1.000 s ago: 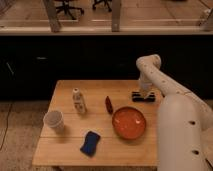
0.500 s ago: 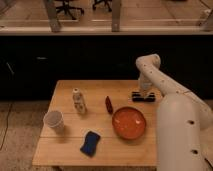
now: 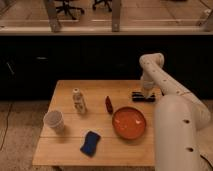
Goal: Place the eraser on the white sponge
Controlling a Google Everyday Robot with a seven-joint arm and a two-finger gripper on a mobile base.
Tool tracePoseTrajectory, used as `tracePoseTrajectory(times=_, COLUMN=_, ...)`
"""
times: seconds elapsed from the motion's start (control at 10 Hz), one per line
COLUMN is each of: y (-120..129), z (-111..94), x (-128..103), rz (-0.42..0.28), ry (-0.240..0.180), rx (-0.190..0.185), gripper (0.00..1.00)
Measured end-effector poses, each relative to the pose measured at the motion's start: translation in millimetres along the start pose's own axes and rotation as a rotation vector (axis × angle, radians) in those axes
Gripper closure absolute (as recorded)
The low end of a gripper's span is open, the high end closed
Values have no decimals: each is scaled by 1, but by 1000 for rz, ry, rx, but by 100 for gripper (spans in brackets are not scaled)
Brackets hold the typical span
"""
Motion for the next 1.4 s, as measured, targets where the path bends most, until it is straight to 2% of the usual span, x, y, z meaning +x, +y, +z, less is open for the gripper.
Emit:
tracePoseTrajectory(times=0.5, y=5, z=-1, x=9, rz=22, ry=-38, rx=28, gripper=20)
tracePoseTrajectory(times=0.8, y=6, z=7, x=9, rz=20, ry=-81, rx=43, gripper=20)
tracePoseTrajectory(times=1.4, y=0, z=20, x=5, rz=-22, ry=-148, rx=108, gripper=20)
